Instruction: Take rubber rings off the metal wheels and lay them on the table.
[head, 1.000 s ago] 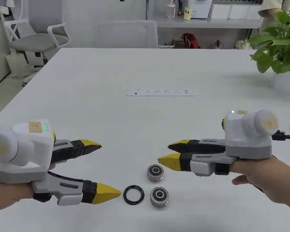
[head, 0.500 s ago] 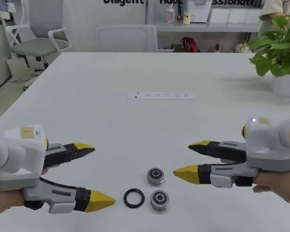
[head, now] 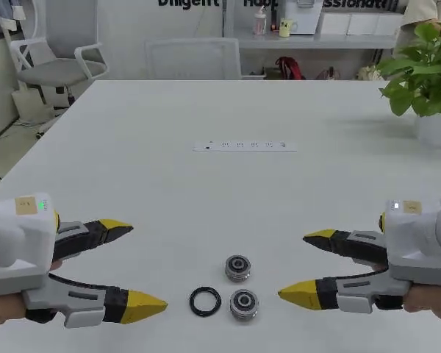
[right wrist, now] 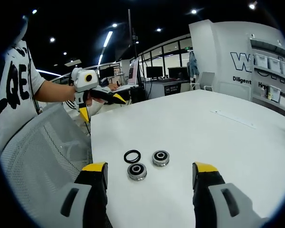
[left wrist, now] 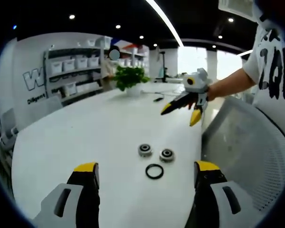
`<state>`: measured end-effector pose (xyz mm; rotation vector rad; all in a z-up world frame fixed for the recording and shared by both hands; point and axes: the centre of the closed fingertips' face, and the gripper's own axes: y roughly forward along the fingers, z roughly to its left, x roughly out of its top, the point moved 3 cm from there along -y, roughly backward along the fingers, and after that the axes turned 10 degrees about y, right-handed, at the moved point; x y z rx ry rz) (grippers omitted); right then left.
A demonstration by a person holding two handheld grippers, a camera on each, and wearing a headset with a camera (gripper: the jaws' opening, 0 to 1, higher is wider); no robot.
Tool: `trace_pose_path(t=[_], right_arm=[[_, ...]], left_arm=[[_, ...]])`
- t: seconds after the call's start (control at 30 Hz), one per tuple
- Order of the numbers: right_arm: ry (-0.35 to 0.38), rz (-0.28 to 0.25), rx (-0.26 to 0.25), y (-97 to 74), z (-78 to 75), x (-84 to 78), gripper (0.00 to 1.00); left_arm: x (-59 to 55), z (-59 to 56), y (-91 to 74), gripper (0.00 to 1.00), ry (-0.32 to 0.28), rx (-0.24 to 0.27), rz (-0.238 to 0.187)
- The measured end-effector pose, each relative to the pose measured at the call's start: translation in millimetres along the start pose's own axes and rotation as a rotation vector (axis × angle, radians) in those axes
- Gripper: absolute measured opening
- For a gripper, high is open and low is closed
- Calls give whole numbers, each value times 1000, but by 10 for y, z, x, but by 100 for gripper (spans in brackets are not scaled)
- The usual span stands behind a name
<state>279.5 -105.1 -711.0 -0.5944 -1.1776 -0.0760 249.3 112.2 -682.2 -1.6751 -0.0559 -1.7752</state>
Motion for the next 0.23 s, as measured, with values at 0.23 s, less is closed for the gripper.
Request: trace_pose_path(t=[0.23], right_arm=[[-38, 50, -12, -21, -48, -137, 72]], left_arm=[[-48, -9, -2, 84, 4, -1, 13]])
